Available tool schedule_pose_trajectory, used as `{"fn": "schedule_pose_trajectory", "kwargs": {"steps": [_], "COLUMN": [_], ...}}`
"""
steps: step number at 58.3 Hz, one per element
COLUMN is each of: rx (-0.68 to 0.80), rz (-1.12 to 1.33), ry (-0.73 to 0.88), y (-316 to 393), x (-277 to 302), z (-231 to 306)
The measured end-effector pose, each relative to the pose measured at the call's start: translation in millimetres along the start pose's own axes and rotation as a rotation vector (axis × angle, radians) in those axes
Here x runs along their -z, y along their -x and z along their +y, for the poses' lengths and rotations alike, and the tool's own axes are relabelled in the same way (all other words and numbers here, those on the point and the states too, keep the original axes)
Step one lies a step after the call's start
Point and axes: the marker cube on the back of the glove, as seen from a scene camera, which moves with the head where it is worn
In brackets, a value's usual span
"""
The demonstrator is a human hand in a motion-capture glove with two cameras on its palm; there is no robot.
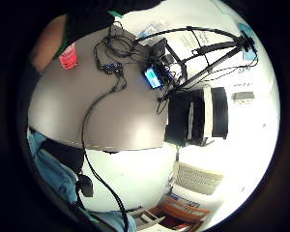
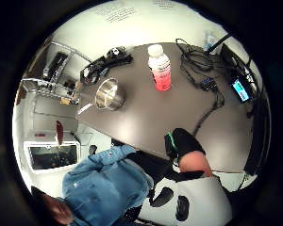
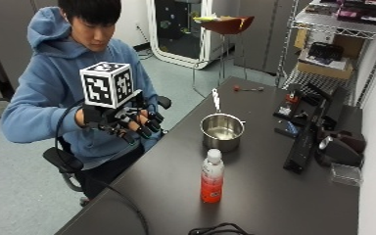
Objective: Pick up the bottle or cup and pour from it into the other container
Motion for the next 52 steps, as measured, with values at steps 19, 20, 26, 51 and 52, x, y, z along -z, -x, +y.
{"fn": "schedule_pose_trajectory", "kwargs": {"steps": [19, 20, 26, 51, 52], "rx": [-0.024, -0.026, -0.045, -0.080, -0.079], "rz": [-0.013, -0.013, -0.017, -0.142, -0.148], "ry": [0.012, 0.013, 0.021, -0.028, -0.033], "y": [-21, -23, -35, -85, -86], "x": [6, 6, 3, -30, -32], "z": [-2, -1, -1, -13, -14]}}
